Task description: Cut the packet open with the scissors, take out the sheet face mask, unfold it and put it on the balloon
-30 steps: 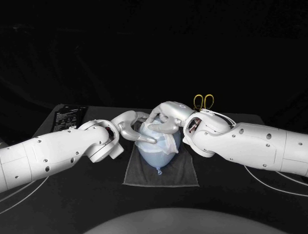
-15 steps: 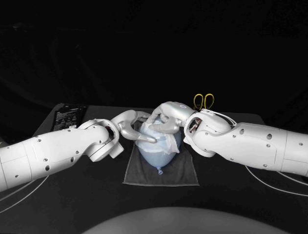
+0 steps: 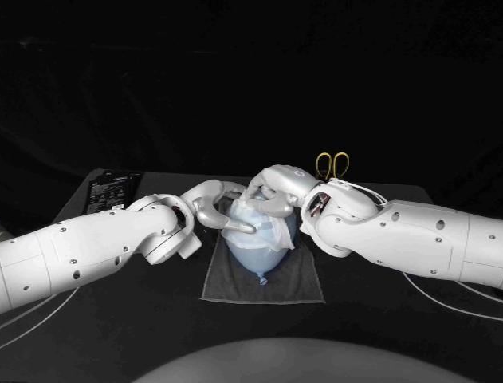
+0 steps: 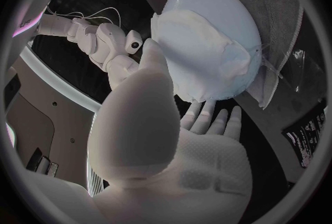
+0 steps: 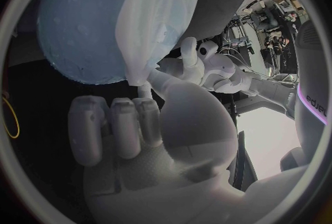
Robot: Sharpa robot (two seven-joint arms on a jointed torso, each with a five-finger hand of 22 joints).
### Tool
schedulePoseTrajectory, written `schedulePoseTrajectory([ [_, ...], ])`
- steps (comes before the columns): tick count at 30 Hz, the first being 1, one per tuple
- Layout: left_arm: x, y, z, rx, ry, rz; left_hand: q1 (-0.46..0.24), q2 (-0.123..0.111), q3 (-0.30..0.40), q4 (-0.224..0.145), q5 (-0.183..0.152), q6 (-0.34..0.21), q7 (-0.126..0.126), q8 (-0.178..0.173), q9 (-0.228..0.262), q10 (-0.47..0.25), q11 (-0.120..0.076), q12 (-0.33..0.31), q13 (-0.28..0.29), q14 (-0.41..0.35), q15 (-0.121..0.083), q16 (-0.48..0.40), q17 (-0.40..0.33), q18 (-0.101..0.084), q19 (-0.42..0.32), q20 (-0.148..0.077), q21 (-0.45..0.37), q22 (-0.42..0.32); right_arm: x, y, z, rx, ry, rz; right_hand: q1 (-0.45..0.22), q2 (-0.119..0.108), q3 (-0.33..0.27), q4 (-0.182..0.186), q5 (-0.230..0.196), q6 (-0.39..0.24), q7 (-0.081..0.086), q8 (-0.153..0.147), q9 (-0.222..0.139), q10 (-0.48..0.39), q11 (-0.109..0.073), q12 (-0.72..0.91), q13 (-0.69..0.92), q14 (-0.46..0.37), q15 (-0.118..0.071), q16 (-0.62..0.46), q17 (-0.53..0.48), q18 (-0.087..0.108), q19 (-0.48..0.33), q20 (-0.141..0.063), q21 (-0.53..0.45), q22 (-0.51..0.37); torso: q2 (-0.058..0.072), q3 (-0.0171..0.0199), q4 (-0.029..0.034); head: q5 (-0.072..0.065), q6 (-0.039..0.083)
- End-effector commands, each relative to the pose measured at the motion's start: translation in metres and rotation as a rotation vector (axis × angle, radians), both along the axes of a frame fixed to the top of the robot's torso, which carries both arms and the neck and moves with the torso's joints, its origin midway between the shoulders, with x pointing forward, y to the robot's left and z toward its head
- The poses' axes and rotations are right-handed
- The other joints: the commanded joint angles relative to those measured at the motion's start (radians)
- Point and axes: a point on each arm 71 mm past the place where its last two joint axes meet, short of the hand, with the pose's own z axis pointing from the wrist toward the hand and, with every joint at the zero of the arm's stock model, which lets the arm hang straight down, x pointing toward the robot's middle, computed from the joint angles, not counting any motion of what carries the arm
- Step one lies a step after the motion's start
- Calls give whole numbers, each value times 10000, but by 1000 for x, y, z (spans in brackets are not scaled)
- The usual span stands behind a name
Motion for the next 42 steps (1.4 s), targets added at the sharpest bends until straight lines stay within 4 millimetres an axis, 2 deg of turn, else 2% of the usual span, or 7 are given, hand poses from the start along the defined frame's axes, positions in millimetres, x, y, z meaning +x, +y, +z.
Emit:
schedulePoseTrajectory([
  [1, -3, -2, -3, 35, 313, -195, 69, 7, 14, 10, 22, 64, 1167, 33, 8, 60, 5, 52, 7, -12, -64, -63, 16, -114, -79, 13, 16, 7, -1, -1, 2, 183, -451, 31, 125, -10, 51, -42, 67, 105, -26, 78, 42, 1023, -85, 54, 2627, 1170, -234, 35, 2635, -141, 795, -63, 50, 2427, -6, -7, 8, -5, -10],
  [11, -3, -2, -3, 44, 342, -212, 71, 9, 18, 9, 22, 59, 1167, 31, 10, 59, 5, 53, 6, -8, -63, -63, 17, -114, -78, 13, 16, 8, -3, -5, 12, 1500, -972, -337, 167, -32, 106, -132, 68, 156, -58, 185, 94, 1023, -119, 54, 2627, 1170, -267, 35, 2635, -148, 808, -98, 81, 2436, -2, -7, 8, 0, 11],
  [18, -3, -2, -3, 44, 337, -201, 71, 8, 18, 9, 23, 61, 1167, 33, 11, 57, 5, 53, 6, -5, -63, -62, 18, -114, -71, 13, 17, 9, -1, -12, 16, 2127, -736, -859, 159, -23, 136, -146, 68, 197, -72, 250, 124, 1023, -133, 54, 2627, 1170, -280, 35, 2635, -157, 821, -113, 116, 2447, -10, -11, 12, -14, 9],
  [32, -3, -1, -4, 56, 344, -183, 72, 6, 14, 10, 23, 47, 1167, 27, 10, 48, 5, 50, 3, -10, -64, -66, 18, -114, -77, 14, 17, 8, 10, -26, 22, 2310, -337, -1525, 145, 4, 170, -146, 68, 216, -76, 297, 147, 1023, -138, 54, 2627, 1170, -288, 35, 2635, -166, 838, -123, 157, 2460, -6, -5, 5, -19, 19],
  [42, -3, -1, -4, 61, 339, -164, 70, 3, 4, 10, 22, 24, 1166, 15, 7, 37, 3, 46, 1, -5, -64, -66, 20, -114, -81, 13, 17, 8, 26, -38, 23, 1959, -164, -1995, 141, 8, 174, -145, 68, 215, -75, 301, 149, 1023, -139, 54, 2627, 1170, -289, 35, 2635, -160, 827, -124, 129, 2451, -7, -5, 10, -67, 45],
])
